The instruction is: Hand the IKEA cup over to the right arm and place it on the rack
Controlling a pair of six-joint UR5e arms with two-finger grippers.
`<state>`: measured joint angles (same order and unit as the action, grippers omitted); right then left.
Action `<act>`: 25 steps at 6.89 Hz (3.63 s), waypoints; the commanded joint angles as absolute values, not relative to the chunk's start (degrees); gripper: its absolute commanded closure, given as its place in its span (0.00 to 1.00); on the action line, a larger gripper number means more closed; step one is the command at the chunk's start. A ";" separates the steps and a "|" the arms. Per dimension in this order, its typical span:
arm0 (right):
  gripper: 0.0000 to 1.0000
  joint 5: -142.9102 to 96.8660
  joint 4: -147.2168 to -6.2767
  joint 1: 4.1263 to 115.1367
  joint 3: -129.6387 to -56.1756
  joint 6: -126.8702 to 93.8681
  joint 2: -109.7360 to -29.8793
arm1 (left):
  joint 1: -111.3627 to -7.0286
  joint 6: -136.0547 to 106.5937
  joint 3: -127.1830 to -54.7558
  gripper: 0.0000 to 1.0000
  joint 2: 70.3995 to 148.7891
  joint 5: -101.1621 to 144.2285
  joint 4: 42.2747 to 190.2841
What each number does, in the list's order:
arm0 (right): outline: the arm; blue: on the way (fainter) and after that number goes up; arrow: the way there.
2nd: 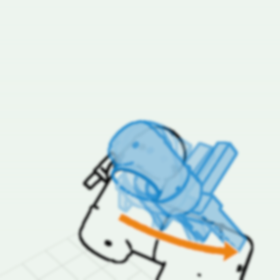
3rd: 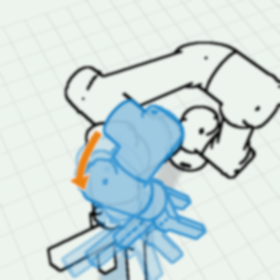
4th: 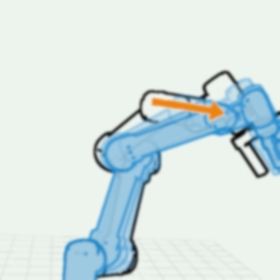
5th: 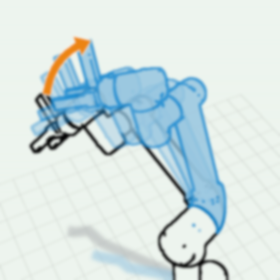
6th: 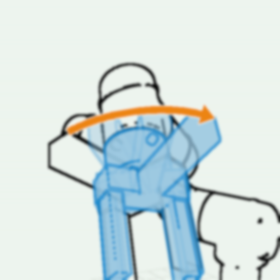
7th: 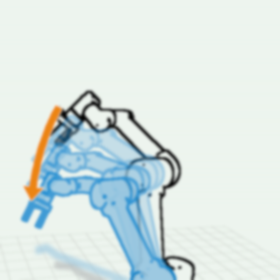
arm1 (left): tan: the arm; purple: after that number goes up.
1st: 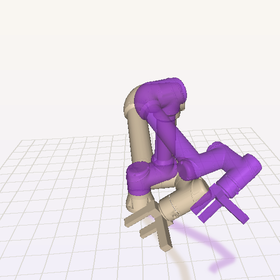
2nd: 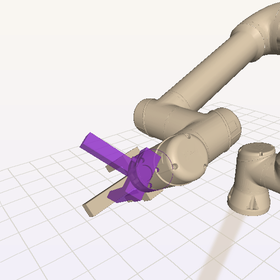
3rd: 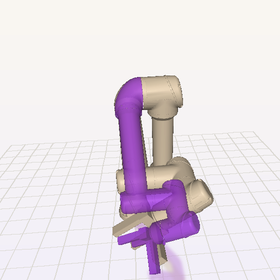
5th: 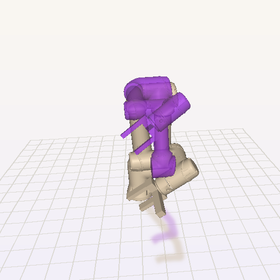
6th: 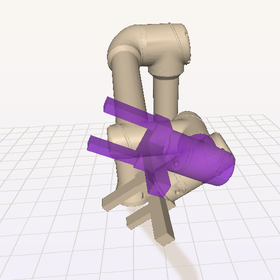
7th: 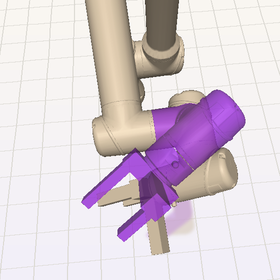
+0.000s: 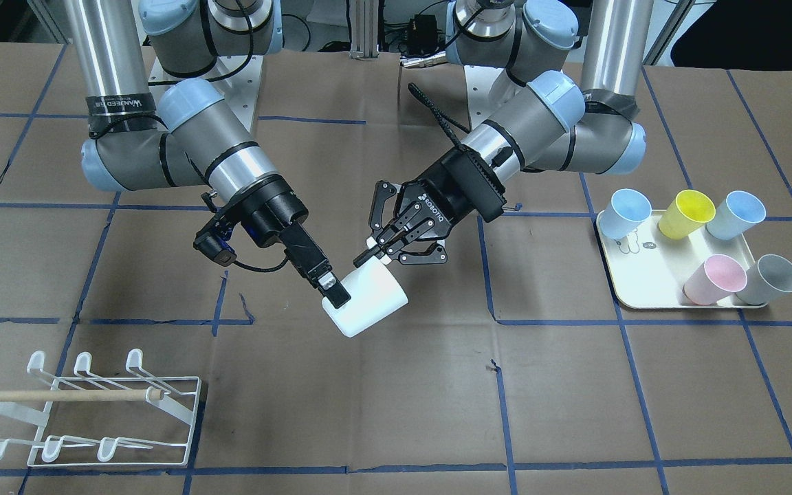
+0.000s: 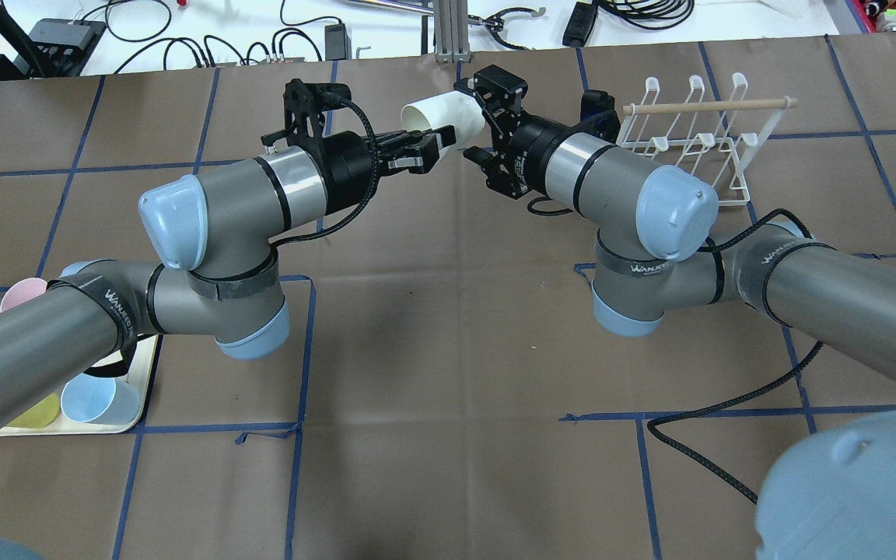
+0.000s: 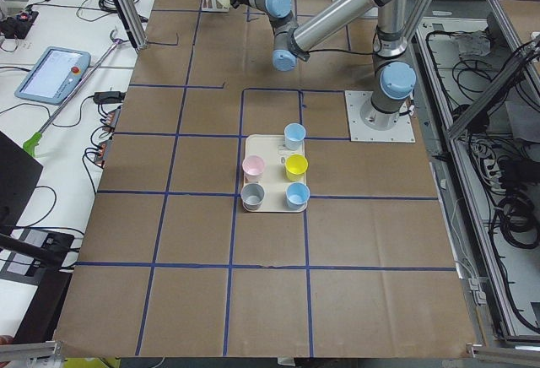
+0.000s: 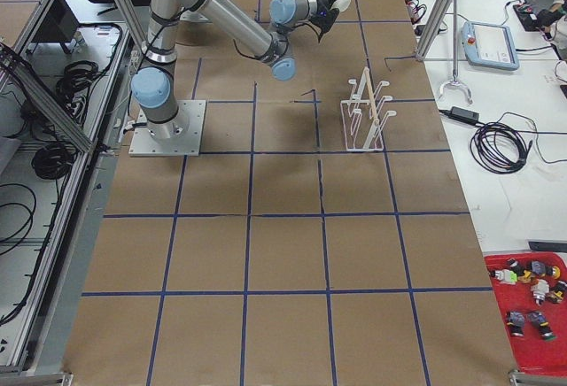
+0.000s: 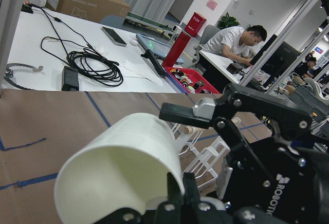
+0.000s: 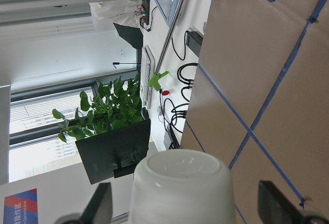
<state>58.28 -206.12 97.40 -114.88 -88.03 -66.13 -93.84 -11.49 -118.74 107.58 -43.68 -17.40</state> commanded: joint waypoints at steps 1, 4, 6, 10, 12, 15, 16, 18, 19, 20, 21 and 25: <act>0.01 58.18 -206.10 97.82 -114.00 -88.33 -65.13 | -93.87 -12.04 -118.74 1.00 107.58 -43.59 -17.40; 0.01 58.18 -206.10 98.79 -112.50 -88.42 -63.37 | -93.87 -12.22 -118.74 1.00 107.49 -43.59 -17.40; 0.01 58.10 -205.84 98.79 -112.41 -88.86 -63.54 | -93.87 -13.09 -118.65 1.00 107.49 -43.59 -17.40; 0.01 58.01 -204.26 98.79 -112.24 -89.03 -64.16 | -93.87 -13.36 -118.65 1.00 107.49 -43.59 -17.40; 0.07 58.01 -204.26 98.79 -112.24 -88.95 -64.25 | -93.87 -13.53 -118.65 1.00 107.49 -43.59 -17.40; 0.13 57.83 -204.26 98.70 -112.06 -89.03 -64.34 | -93.96 -14.23 -118.57 1.00 107.49 -43.59 -17.40; 0.15 57.83 -204.26 98.70 -112.06 -88.95 -64.34 | -93.87 -14.41 -118.48 0.98 107.40 -43.59 -17.40; 0.21 57.92 -204.17 98.70 -112.06 -88.95 -64.95 | -93.87 -14.50 -118.39 0.98 107.40 -43.59 -17.40; 0.23 57.92 -204.17 98.70 -112.06 -88.95 -64.95 | -93.87 -14.50 -118.39 0.96 107.40 -43.59 -17.40; 0.23 57.92 -204.17 98.70 -112.06 -88.95 -64.95 | -93.87 -14.50 -118.30 0.92 107.40 -43.68 -17.40; 0.23 57.92 -204.17 98.70 -112.06 -88.95 -64.95 | -93.87 -14.59 -118.30 0.89 107.40 -43.68 -17.40; 0.37 57.83 -204.17 98.70 -111.97 -88.95 -64.95 | -93.96 -15.47 -118.30 0.88 107.40 -43.59 -17.40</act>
